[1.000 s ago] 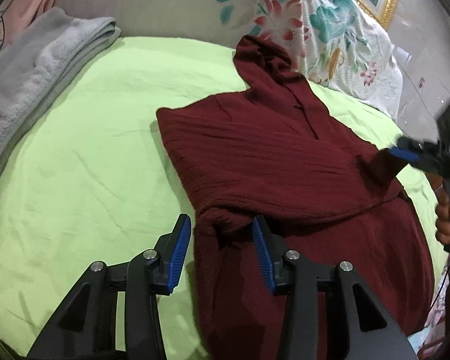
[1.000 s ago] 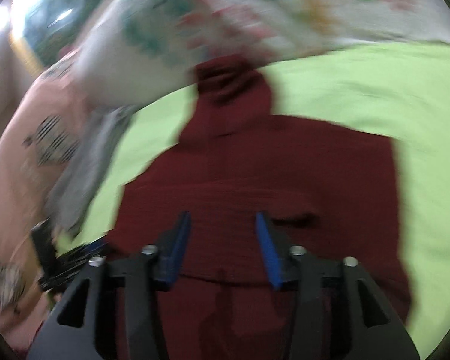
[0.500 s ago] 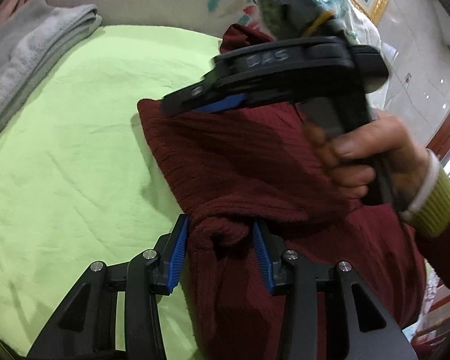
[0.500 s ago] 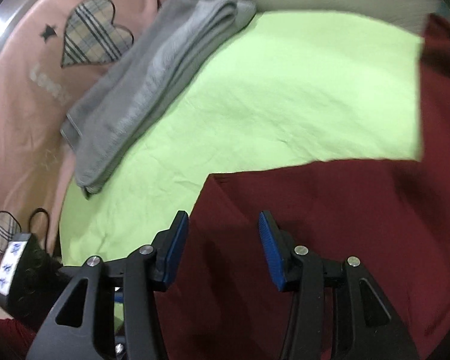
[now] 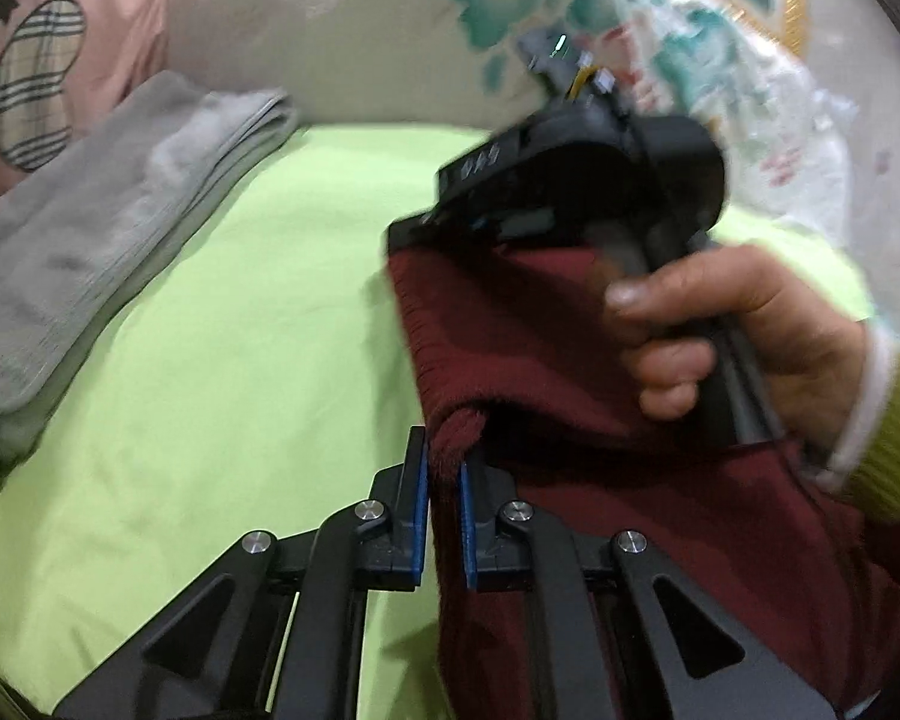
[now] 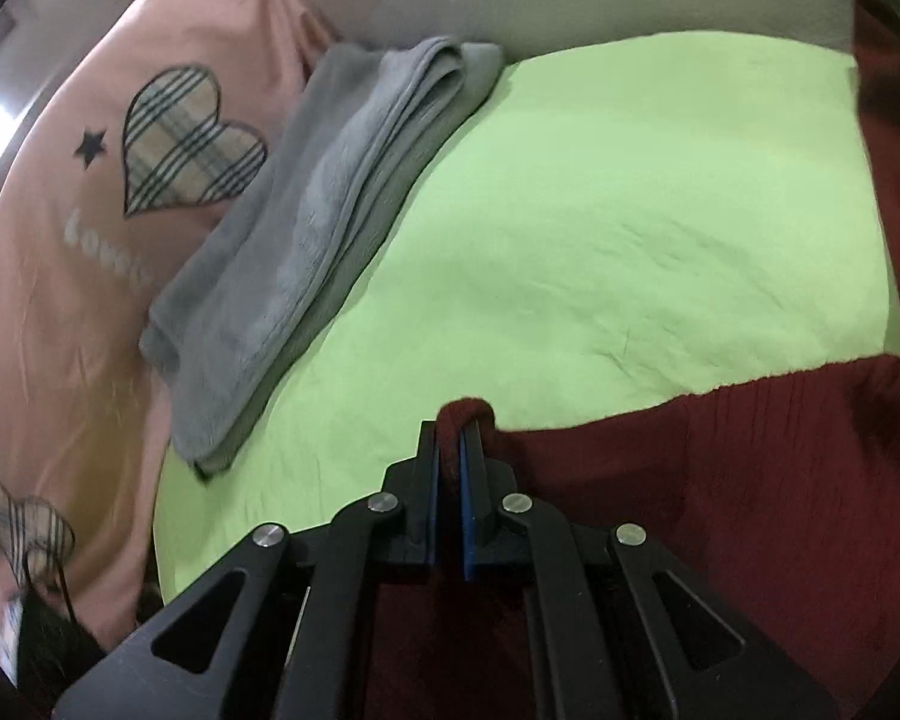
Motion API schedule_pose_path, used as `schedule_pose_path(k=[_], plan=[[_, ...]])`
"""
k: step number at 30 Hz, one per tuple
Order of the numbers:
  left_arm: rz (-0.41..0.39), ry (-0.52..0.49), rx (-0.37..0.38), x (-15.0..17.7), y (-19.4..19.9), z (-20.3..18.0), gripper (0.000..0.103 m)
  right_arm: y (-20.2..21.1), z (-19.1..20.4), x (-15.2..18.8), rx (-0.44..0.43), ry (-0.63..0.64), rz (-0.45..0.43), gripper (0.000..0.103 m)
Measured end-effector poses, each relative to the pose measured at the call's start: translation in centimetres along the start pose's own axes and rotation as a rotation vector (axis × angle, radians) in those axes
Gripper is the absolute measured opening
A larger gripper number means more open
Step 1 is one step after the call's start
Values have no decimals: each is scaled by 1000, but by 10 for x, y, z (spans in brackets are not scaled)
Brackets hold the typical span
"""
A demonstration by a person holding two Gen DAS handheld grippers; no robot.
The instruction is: Fold large clothes
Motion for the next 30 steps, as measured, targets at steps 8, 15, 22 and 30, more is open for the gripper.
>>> schedule_pose_path(k=[8, 15, 22, 30], plan=[[101, 164, -43, 13, 1, 32, 7, 6, -2, 2, 31, -45, -44, 14], [10, 168, 143, -12, 31, 16, 5, 69, -6, 26, 24, -62, -130, 14], [140, 107, 104, -13, -20, -10, 11, 106, -46, 90, 106, -125, -85, 14], [159, 111, 92, 1, -29, 5, 6, 173, -130, 157, 294, -314, -170, 14]])
Point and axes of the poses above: each gripper's, at about its wrist camera, not at the fingertips, and y roughly against the way its jaws point, z to its left, x to its underside, the point moved 4 cm from there along -y, roughly the way its jaws point, and after that the axes turned 6 degrees about z, right-handed, at the moved point
